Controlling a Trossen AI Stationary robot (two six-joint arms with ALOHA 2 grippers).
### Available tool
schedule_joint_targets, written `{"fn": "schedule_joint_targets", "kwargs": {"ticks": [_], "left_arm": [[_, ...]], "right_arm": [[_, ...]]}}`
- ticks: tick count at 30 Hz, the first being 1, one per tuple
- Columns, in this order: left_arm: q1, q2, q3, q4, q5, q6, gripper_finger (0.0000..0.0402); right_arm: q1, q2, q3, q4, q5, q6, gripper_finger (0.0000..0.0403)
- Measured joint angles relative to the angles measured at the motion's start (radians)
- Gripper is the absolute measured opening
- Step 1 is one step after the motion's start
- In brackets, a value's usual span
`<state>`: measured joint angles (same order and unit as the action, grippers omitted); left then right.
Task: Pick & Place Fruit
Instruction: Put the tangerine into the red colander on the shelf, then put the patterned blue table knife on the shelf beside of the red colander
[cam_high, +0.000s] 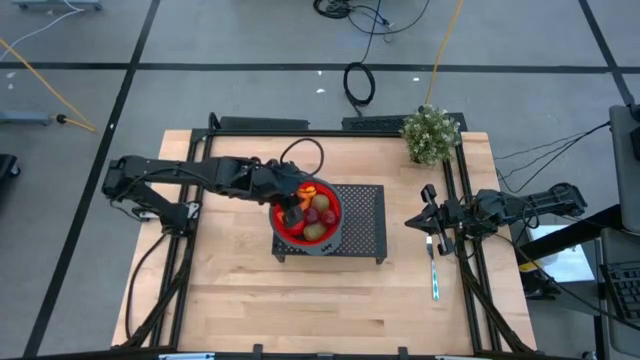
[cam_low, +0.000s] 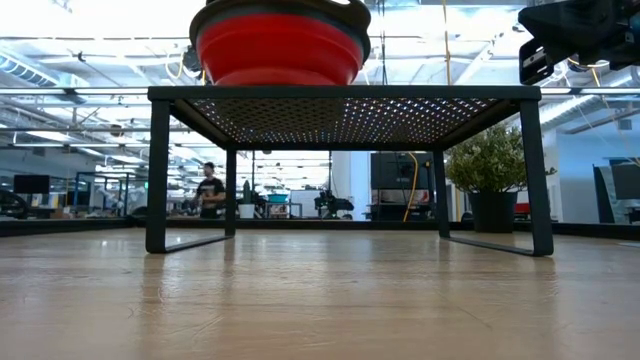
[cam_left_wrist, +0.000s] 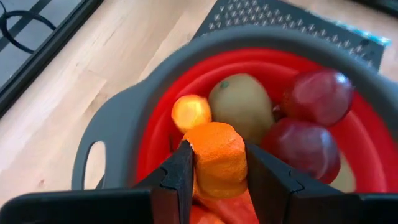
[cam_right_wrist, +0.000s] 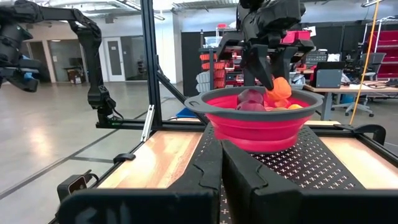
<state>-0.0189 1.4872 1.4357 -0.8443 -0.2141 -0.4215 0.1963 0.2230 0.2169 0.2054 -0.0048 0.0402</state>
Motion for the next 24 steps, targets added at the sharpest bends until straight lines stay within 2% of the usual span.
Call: {"fn": "schedule_joint_targets", "kwargs": {"ticks": [6,18,24], "left_arm": [[0.0,0.0,0.0,0.05,0.013,-0.004,0.0125],[0.0,0.0,0.0,0.026,0.011,-0.014,0.02],[0.017,-0.047,-0.001,0.033,-0.028,0.03,0.0207]], "right_arm": [[0.0,0.0,0.0,0.0,0.0,0.0,0.0],[0.0,0.0,0.0,0.0,0.0,0.0,0.0],[0.0,0.0,0.0,0.002,0.0,0.012,0.0]]}}
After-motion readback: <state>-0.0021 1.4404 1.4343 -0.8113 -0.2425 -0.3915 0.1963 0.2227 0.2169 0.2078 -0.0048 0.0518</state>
